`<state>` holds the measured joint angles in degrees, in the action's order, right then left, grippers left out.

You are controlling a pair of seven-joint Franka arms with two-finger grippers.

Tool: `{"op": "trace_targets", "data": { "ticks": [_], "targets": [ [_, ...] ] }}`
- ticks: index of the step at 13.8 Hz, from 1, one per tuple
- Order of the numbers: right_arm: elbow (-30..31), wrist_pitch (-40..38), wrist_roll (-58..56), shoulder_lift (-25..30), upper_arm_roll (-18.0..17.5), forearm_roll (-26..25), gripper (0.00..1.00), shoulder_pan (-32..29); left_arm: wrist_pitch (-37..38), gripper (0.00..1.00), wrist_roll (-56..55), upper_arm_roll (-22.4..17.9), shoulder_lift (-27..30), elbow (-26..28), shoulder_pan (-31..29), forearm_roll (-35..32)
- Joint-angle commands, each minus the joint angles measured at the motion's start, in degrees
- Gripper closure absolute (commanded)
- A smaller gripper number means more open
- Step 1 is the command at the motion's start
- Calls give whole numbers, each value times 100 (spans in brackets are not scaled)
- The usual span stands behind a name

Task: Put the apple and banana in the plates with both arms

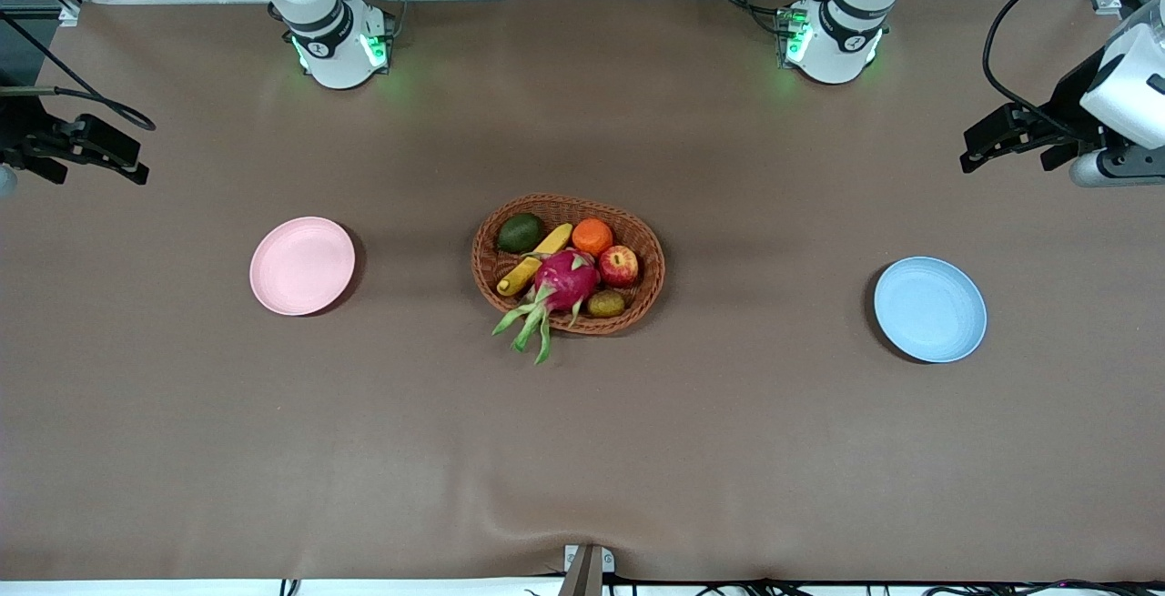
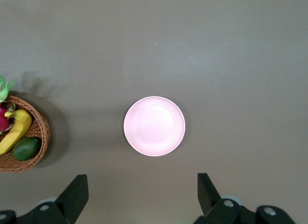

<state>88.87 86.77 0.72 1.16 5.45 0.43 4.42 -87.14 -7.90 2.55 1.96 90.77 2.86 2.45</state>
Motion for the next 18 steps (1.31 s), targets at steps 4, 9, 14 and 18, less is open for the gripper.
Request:
{"op": "trace_targets", "data": {
  "ticks": [4,9,14,18],
  "targets": [
    [-10,-46,16,60,-220,-70,0,-135,83,0,-18,17,-47,-95,21,-113],
    [-19,-81,-45,69,-211,-78,0,-161,83,0,-36,17,-126,-25,-31,-51],
    [-89,42,-45,60,-193,-78,0,-205,215,0,-106,192,-380,28,30,-42],
    [-80,77,-54,51,-185,-70,0,-319,189,0,-447,377,-836,20,188,36]
  ]
}}
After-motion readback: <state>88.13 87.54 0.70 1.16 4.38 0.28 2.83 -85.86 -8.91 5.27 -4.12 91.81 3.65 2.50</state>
